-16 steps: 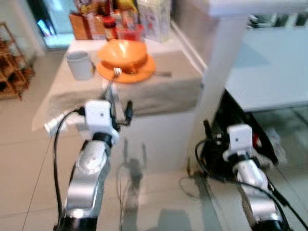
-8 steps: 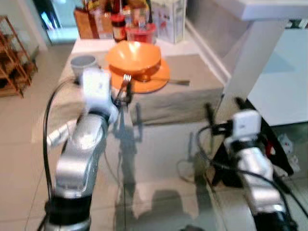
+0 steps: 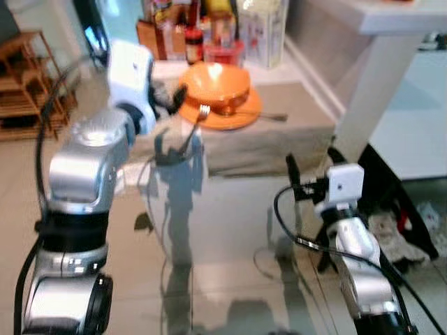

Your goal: Setting the table

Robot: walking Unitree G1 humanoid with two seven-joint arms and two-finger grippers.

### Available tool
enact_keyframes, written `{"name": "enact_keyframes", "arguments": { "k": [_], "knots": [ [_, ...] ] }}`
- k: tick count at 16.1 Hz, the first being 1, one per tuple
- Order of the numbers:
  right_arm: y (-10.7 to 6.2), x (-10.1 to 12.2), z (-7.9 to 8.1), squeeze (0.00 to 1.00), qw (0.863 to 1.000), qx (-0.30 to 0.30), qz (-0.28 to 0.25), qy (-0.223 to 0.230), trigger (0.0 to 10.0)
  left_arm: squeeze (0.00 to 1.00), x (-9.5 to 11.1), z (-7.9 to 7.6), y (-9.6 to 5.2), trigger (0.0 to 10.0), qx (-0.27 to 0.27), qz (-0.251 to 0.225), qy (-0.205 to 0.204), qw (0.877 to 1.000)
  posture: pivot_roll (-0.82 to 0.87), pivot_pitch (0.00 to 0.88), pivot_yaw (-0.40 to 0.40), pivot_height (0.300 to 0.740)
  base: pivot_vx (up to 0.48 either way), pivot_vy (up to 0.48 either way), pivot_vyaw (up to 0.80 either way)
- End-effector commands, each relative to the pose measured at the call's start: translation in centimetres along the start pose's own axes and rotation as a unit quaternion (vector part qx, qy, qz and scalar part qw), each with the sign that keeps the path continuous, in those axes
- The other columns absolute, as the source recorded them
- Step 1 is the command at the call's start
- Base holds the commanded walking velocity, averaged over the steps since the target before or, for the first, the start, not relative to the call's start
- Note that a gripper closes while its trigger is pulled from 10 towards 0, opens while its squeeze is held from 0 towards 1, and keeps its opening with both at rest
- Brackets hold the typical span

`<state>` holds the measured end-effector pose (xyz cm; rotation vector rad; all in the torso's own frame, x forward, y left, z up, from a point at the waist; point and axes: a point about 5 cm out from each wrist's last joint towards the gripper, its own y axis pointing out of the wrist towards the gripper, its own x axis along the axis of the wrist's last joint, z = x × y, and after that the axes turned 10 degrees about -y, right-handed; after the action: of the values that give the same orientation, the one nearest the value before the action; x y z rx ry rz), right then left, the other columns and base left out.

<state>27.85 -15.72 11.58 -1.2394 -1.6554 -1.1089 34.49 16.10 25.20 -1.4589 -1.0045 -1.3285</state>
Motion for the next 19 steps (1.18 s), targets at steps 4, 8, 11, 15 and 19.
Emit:
{"name": "enact_keyframes", "arguments": {
  "k": [4,8,11,15,19],
  "knots": [
    [-0.3,0.2,0.1,0.00,1.000,-0.003,0.002,-0.001,10.0,0.00,-0.5,-1.8,3.1,10.0,-0.078,0.106,-0.046,0.990,-0.03,0.000,0.069,0.731,0.000,0.000,0.00],
    [-0.8,0.2,0.4,0.00,1.000,-0.003,0.008,0.001,10.0,0.00,-0.8,-2.4,4.6,10.0,-0.085,0.135,-0.075,0.984,-0.05,0.000,0.087,0.731,0.000,0.000,0.00],
    [-1.3,0.1,0.3,0.00,1.000,-0.004,0.013,0.000,10.0,0.00,-1.2,-2.3,5.4,10.0,-0.081,0.157,-0.077,0.981,-0.06,0.000,0.089,0.731,0.000,0.000,0.00],
    [-2.1,0.0,0.3,0.00,1.000,-0.002,0.023,-0.004,10.0,0.00,-0.8,-1.5,6.0,10.0,-0.062,0.147,-0.060,0.985,-0.07,0.000,0.095,0.731,0.000,0.000,0.00],
    [-2.3,-0.1,0.4,0.00,1.000,0.001,0.027,-0.005,10.0,0.00,-0.9,-1.7,6.2,10.0,-0.065,0.151,-0.047,0.985,-0.07,0.000,0.094,0.731,0.000,0.000,0.00]
  ]
}}
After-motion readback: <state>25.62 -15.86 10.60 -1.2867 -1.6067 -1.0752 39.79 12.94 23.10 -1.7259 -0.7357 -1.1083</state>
